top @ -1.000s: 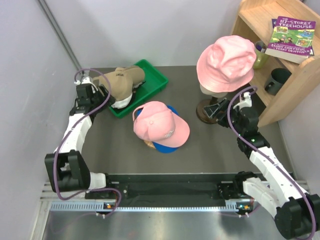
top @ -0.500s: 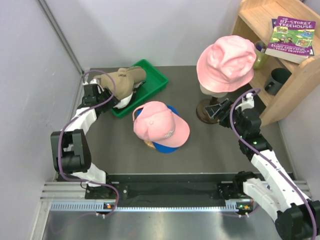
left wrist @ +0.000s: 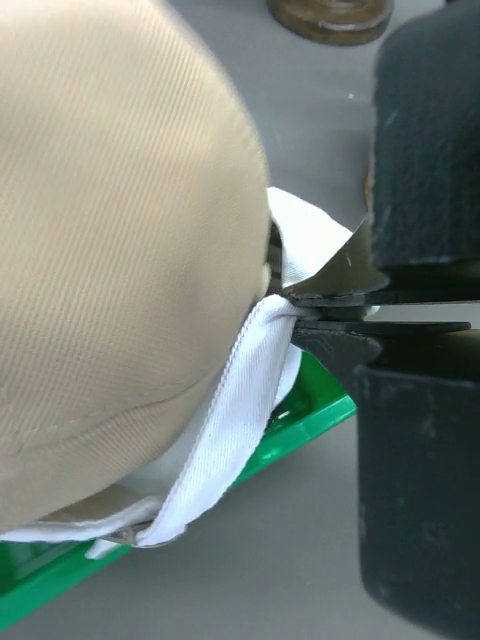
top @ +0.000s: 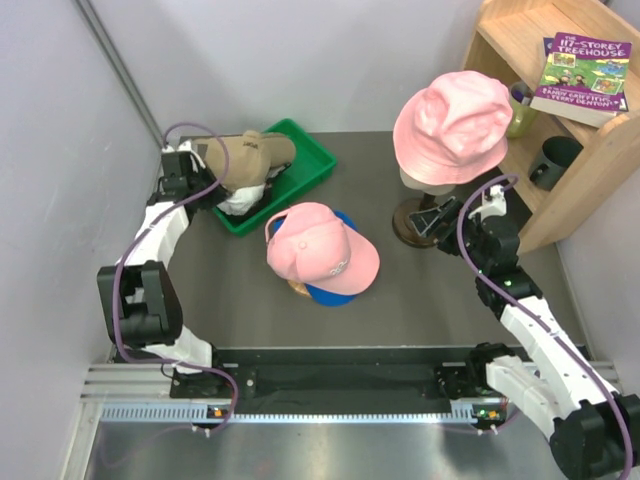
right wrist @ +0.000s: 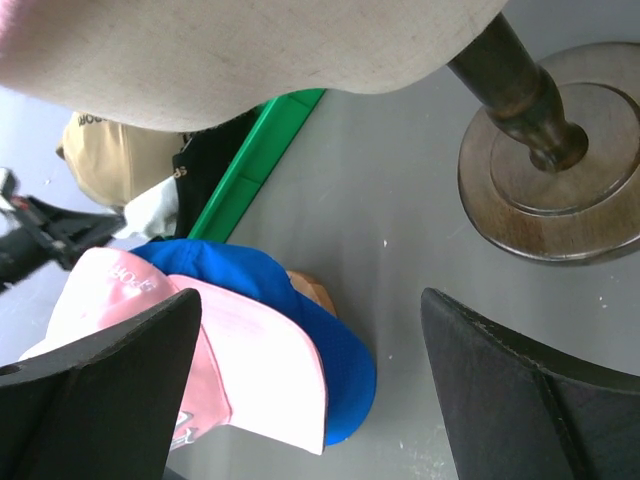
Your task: Stack the hats
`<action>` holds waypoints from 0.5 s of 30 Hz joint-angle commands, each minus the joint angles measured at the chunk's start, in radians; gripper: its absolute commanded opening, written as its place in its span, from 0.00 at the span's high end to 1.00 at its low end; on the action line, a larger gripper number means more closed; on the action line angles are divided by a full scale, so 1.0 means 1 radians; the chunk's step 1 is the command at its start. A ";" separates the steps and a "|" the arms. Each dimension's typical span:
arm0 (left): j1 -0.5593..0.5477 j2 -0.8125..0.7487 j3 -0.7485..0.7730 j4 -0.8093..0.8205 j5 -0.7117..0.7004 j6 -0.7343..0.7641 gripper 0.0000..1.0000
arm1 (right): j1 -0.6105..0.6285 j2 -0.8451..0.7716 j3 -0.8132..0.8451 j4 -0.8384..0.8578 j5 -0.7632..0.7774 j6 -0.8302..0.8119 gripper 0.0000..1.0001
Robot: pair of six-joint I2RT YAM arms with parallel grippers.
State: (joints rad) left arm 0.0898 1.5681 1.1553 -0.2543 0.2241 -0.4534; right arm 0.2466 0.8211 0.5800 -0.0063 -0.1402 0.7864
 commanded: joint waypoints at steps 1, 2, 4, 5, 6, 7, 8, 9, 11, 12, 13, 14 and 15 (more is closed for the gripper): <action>-0.004 -0.089 0.151 -0.095 0.029 0.047 1.00 | 0.014 0.013 0.034 0.054 0.004 -0.001 0.10; -0.004 -0.089 0.194 -0.109 0.027 0.048 1.00 | 0.014 0.016 0.034 0.055 0.001 0.002 0.10; -0.004 -0.089 0.228 -0.146 0.030 0.058 1.00 | 0.014 0.018 0.035 0.060 -0.002 0.005 0.10; -0.005 -0.088 0.259 -0.160 0.032 0.058 1.00 | 0.016 0.019 0.035 0.062 -0.002 0.005 0.10; -0.004 -0.089 0.271 -0.166 0.035 0.059 1.00 | 0.017 0.018 0.037 0.060 -0.004 0.005 0.10; -0.005 -0.089 0.280 -0.175 0.038 0.059 1.00 | 0.019 0.013 0.035 0.062 -0.004 0.005 0.10; -0.005 -0.092 0.299 -0.181 0.044 0.056 1.00 | 0.019 0.012 0.037 0.057 -0.002 0.005 0.10; -0.004 -0.092 0.308 -0.186 0.047 0.053 1.00 | 0.020 0.009 0.038 0.055 -0.002 0.005 0.10; -0.005 -0.092 0.349 -0.218 0.041 0.050 1.00 | 0.022 0.000 0.037 0.048 0.001 0.004 0.10; -0.005 -0.094 0.363 -0.233 0.035 0.050 1.00 | 0.022 -0.002 0.037 0.046 0.001 0.004 0.10; -0.004 -0.097 0.391 -0.244 0.029 0.050 1.00 | 0.023 -0.008 0.035 0.043 0.002 0.004 0.10; -0.005 -0.106 0.402 -0.264 0.015 0.055 1.00 | 0.022 -0.013 0.034 0.040 0.004 0.004 0.10; -0.007 -0.112 0.414 -0.270 0.012 0.056 1.00 | 0.022 -0.014 0.032 0.039 0.004 0.004 0.10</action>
State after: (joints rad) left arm 0.0887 1.5139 1.4784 -0.4805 0.2451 -0.4152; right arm 0.2543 0.8360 0.5800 0.0132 -0.1406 0.7887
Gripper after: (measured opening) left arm 0.043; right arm 0.902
